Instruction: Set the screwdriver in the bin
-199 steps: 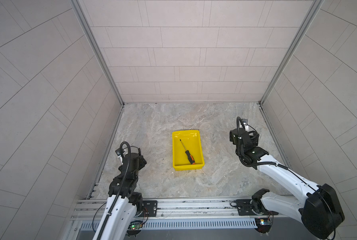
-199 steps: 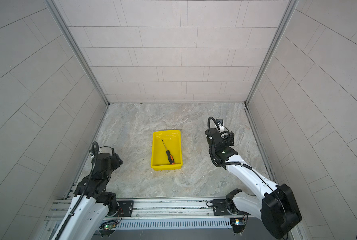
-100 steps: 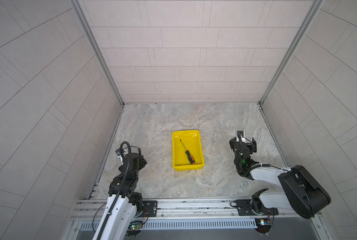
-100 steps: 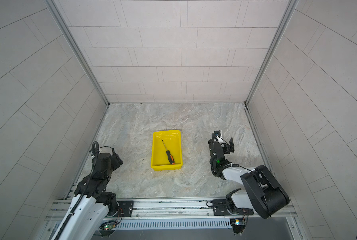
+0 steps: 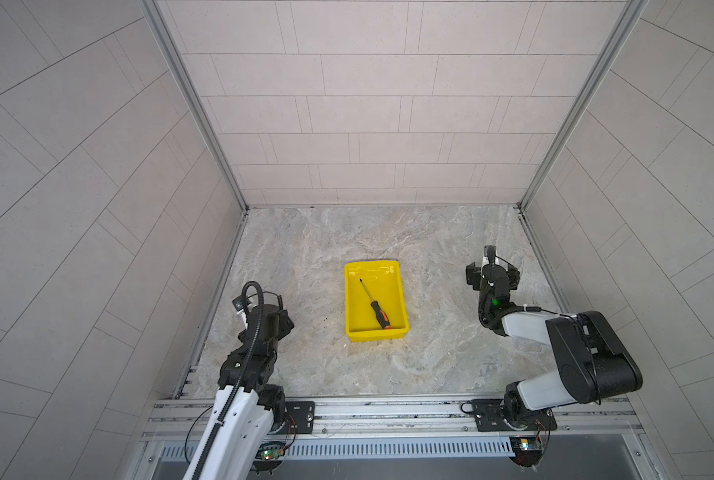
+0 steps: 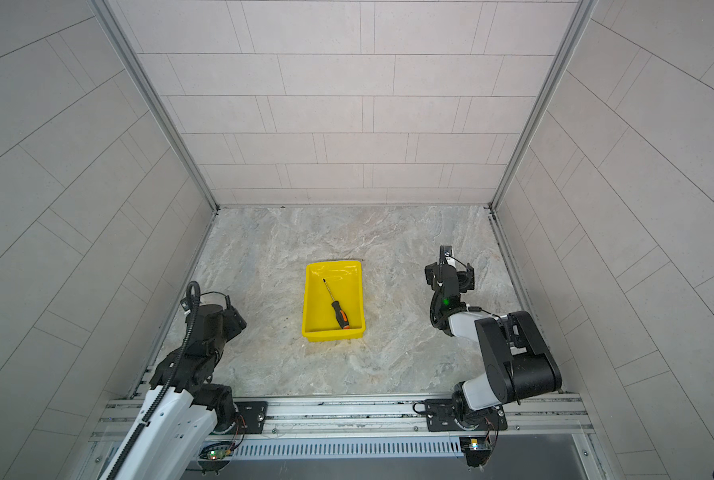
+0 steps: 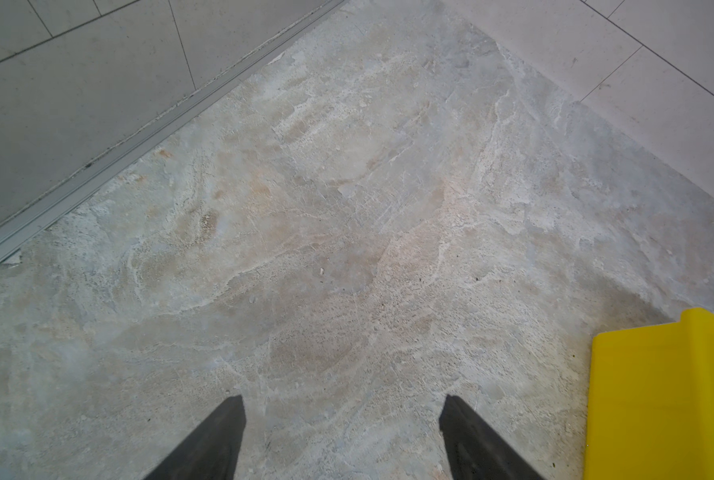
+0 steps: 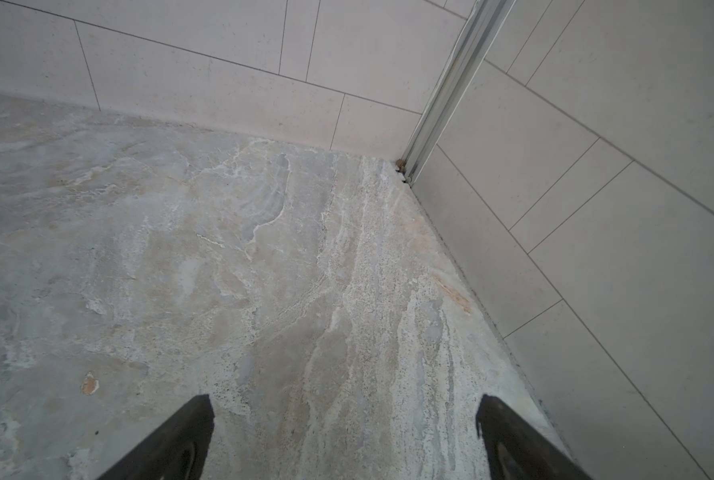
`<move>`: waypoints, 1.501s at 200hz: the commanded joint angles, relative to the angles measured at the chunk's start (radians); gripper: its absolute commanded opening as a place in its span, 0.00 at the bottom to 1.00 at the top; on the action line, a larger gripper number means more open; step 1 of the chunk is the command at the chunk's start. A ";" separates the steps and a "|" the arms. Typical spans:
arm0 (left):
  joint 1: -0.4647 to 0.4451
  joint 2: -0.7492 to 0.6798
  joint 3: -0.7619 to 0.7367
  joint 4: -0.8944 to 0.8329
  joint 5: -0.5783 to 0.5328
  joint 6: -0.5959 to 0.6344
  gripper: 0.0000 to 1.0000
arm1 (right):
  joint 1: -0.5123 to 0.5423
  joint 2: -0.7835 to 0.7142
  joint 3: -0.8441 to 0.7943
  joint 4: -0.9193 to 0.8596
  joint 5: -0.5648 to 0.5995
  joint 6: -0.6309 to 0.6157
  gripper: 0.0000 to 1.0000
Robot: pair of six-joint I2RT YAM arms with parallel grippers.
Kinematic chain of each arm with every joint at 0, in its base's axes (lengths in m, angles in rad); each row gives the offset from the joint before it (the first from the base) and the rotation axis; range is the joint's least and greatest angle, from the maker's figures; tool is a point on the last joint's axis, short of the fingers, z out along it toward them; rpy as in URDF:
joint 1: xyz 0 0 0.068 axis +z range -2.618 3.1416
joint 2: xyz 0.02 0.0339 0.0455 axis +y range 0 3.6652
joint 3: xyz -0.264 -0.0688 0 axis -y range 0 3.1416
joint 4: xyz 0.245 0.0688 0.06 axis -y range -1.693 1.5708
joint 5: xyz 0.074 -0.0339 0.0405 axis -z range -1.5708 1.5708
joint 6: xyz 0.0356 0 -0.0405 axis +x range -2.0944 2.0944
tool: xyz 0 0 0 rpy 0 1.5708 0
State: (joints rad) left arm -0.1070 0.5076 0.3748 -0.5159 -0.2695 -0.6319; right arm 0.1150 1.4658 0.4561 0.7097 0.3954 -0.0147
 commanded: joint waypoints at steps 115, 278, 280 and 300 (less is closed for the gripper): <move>0.002 0.129 0.011 0.067 -0.009 -0.012 0.78 | -0.046 0.116 -0.114 0.306 -0.103 0.045 0.99; 0.002 0.681 0.346 0.409 -0.030 0.324 1.00 | -0.025 0.117 -0.111 0.309 -0.067 0.028 1.00; 0.002 0.688 0.346 0.419 -0.031 0.336 1.00 | -0.025 0.118 -0.112 0.308 -0.067 0.027 1.00; 0.002 0.723 0.310 0.498 -0.096 0.441 1.00 | -0.025 0.118 -0.112 0.310 -0.067 0.028 1.00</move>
State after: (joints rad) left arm -0.1070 1.1961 0.7177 -0.1764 -0.3119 -0.4206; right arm 0.0853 1.5848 0.3363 0.9928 0.3073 0.0250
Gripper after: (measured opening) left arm 0.997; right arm 0.994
